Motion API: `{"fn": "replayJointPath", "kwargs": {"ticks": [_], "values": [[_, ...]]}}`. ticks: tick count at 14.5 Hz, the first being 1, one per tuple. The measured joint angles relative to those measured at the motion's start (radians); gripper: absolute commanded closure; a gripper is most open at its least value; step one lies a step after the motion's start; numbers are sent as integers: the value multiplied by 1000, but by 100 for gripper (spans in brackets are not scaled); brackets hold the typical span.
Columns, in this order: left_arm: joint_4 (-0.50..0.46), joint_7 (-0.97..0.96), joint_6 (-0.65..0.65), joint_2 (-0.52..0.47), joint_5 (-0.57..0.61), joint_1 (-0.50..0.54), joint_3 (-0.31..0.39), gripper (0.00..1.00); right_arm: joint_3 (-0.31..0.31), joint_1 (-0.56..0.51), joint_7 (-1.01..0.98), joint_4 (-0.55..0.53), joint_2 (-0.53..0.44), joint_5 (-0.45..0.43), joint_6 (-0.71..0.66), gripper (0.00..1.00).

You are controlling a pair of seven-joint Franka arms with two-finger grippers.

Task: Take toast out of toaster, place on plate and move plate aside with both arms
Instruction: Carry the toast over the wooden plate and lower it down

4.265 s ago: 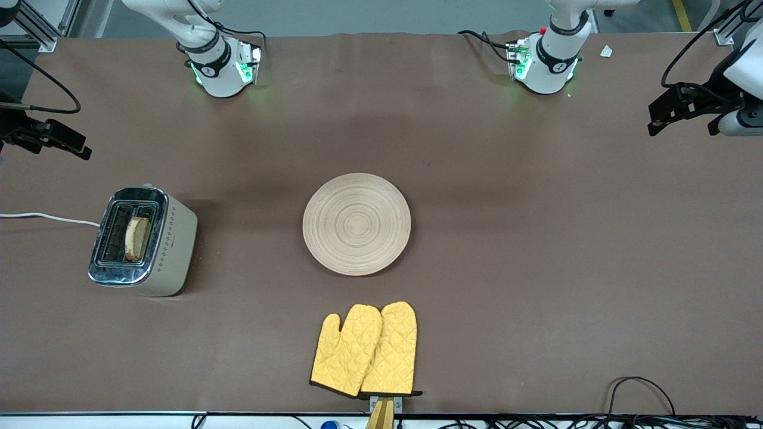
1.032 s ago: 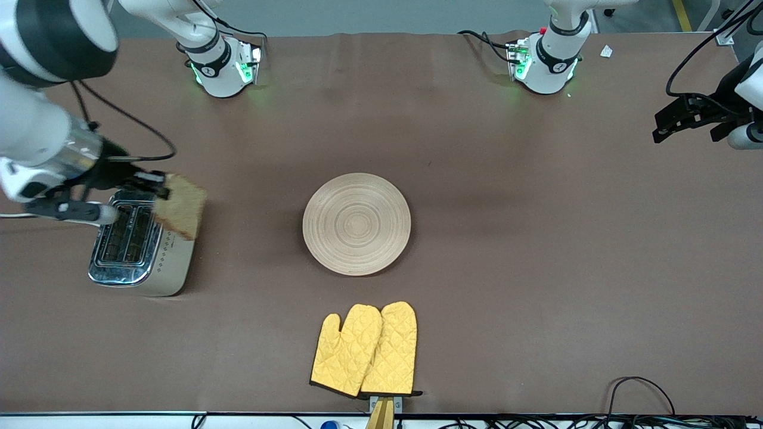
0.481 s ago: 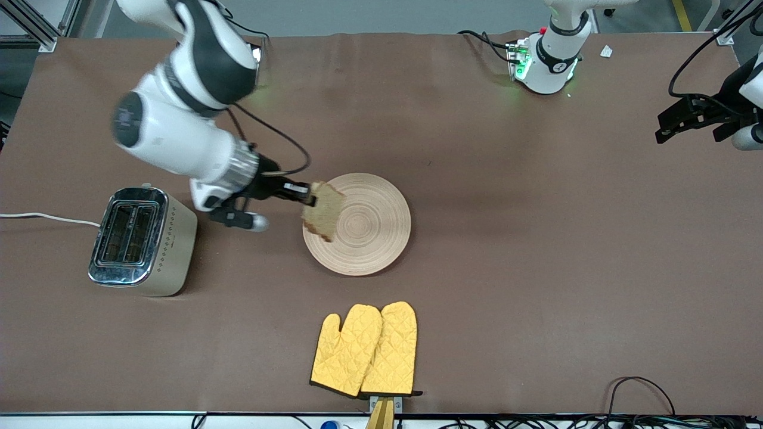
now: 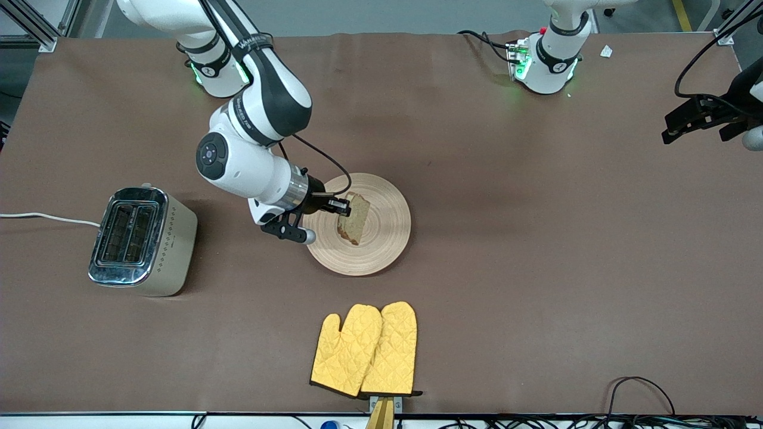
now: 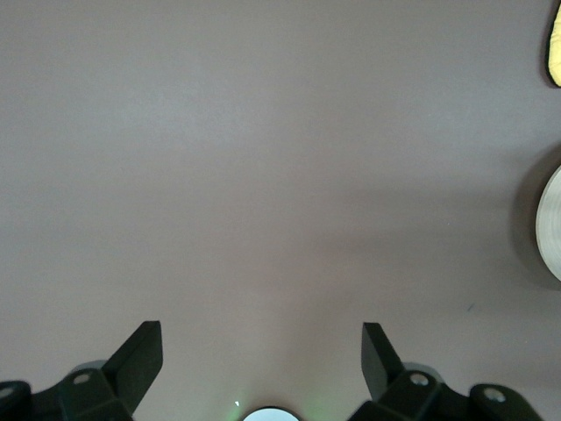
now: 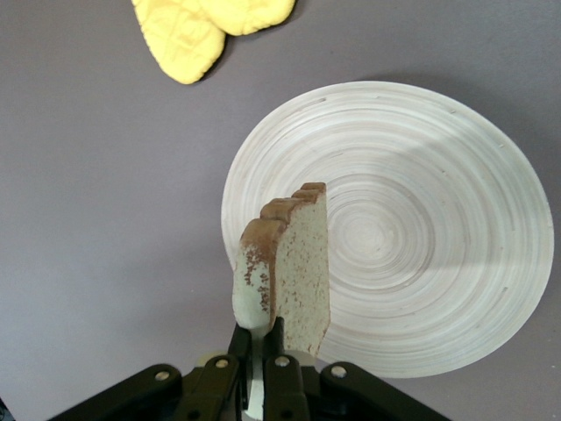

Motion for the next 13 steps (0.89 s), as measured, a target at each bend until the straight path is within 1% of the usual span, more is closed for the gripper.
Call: {"fn": "replayJointPath", "kwargs": {"ticks": [1,4,5,9,13], "values": [[1,0,0,0,0,0,0,0,0,0,-1,-7,3,19,4,100],[3,0,0,0,0,-1,-3,0,-1,0,-70,-13,25,143,6,100],[4,0,0,0,0,-1,-5,0,-1,1,-89,-13,32,163,7,100],[3,0,-3,0,-1,-13,-12,0,-4,-1,-163,-23,67,176,28,100],[3,0,-4,1,-1,-15,-16,0,-12,-25,-263,-66,89,177,33,100]]}}
